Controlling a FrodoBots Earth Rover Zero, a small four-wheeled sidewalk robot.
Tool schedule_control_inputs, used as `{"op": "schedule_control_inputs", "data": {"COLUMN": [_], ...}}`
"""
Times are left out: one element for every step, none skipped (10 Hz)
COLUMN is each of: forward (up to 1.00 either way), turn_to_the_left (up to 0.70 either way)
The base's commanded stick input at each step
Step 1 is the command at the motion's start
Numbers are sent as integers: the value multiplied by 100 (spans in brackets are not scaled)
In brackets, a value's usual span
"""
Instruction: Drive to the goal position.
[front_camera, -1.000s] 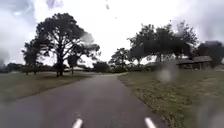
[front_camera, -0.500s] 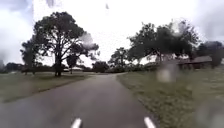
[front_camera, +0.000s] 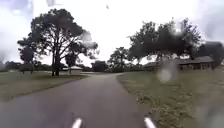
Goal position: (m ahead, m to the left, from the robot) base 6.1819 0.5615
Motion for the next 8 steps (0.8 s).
{"op": "schedule_control_inputs", "data": {"forward": [85, 85, 85, 85, 85, 85, 85, 85], "turn_to_the_left": [0, 0, 0, 0, 0, 0, 0, 0]}}
